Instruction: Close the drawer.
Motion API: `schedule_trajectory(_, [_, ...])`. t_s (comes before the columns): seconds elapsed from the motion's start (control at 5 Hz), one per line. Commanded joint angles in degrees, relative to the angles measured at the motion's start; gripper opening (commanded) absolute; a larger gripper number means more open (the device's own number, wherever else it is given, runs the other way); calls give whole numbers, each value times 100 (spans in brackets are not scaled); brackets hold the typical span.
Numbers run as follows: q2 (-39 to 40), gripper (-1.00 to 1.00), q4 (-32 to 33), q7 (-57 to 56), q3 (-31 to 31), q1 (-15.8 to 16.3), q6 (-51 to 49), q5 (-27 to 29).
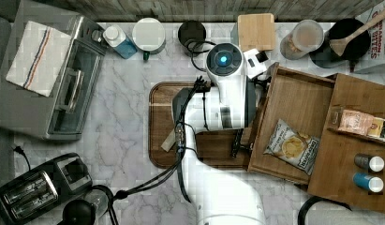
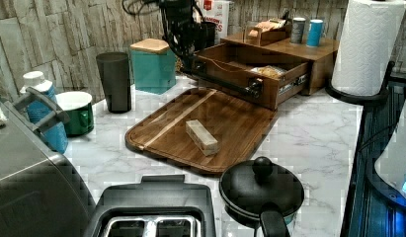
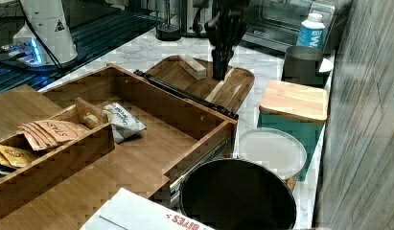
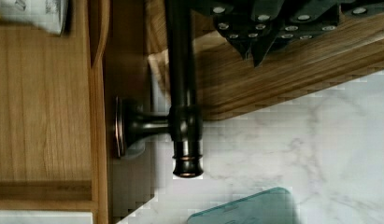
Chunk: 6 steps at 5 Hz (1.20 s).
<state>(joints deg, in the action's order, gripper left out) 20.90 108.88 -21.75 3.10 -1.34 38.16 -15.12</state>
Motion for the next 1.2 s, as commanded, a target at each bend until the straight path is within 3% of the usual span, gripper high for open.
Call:
schedule_trajectory(0.2, [118, -100, -341, -479, -43, -246, 27, 225])
schedule_trajectory(0.4, [151, -100, -470, -834, -44, -473, -221, 490])
schedule_trajectory(1.0, [-578, -100, 469, -2068, 561, -1158, 253, 357])
schedule_trajectory(1.2, [-557, -100, 585, -2537, 712, -1653, 567, 642])
